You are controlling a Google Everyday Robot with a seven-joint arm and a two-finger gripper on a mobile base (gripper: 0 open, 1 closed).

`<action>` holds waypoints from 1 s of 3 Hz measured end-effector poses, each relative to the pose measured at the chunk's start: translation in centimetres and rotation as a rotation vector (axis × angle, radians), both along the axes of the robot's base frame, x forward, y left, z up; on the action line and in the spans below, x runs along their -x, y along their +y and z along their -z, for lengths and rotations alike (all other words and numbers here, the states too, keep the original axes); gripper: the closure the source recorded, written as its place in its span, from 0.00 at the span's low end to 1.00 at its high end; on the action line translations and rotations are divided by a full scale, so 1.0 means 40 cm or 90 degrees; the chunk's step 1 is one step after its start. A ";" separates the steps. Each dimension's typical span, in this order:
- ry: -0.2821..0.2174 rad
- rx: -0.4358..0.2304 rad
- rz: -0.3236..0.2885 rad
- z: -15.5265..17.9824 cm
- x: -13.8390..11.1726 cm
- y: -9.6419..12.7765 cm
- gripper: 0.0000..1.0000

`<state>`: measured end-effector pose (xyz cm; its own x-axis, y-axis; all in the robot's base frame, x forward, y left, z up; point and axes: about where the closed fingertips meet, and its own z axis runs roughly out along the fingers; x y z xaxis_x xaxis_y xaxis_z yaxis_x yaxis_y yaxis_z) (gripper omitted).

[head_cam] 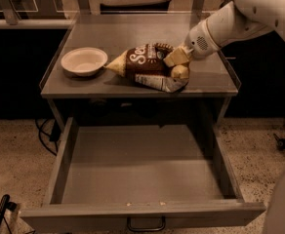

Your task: Pick brown chip bag from top drawer and place on counter

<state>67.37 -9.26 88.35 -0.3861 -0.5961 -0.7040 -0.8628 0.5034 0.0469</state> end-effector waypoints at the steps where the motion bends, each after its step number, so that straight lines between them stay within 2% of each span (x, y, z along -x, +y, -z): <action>1: 0.002 0.043 0.021 -0.026 -0.086 -0.043 1.00; 2: -0.010 0.070 0.032 -0.050 -0.129 -0.086 1.00; 3: -0.017 0.070 0.033 -0.062 -0.134 -0.086 0.81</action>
Offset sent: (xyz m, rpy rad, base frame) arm 0.0753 -0.0623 0.0410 -0.1590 -0.0435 -0.0794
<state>72.72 -12.71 90.84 -0.4003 -0.6496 -0.6463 -0.8357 0.5481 -0.0333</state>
